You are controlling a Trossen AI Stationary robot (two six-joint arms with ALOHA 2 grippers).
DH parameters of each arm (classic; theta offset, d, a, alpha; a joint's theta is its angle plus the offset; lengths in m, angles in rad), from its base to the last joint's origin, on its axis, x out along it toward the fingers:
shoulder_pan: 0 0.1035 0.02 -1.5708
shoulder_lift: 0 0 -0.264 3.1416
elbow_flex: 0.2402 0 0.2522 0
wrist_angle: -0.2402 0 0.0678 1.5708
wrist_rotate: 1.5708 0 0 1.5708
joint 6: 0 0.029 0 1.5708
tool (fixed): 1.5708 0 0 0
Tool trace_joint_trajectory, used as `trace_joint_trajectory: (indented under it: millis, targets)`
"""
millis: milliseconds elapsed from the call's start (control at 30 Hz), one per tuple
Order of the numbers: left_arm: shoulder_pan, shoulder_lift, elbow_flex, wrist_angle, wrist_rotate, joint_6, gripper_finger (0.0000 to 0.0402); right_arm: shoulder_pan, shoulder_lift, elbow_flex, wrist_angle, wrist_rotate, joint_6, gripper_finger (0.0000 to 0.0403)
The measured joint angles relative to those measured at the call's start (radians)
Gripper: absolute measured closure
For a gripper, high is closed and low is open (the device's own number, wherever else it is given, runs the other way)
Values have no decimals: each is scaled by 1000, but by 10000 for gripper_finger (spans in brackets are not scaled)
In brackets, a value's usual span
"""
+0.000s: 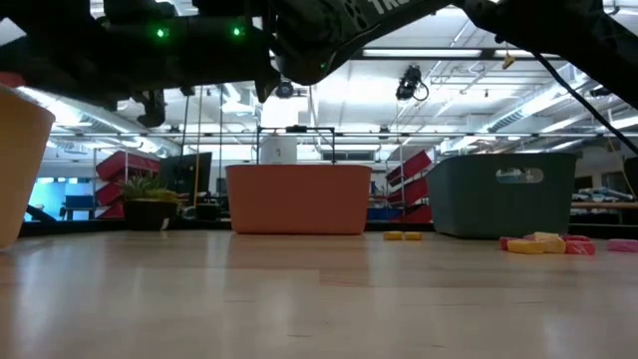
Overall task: Sort candy
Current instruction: Put the left pink candy into the yellow bin, then put the yellow candy into the yellow bin
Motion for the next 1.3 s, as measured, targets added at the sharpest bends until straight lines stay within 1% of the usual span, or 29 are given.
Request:
trace_joint_trajectory:
  millis: [233,533,700,1033,1200,1300]
  targets:
    - [0,0,0,-1,3,-1,335,0,-2,0,-11,6,-3,323]
    - [0,0,0,-2,3,-1,335,0,-2,0,-10,7,-3,275]
    - [0,0,0,-3,3,-1,335,0,-2,0,-4,8,-27,257]
    - [0,0,0,-4,3,0,335,2,-36,0,-34,7,-147,257]
    - [0,0,0,-7,4,0,335,6,-81,0,-120,7,-211,259]
    - [0,0,0,-7,4,0,335,7,-114,0,-207,4,-234,261]
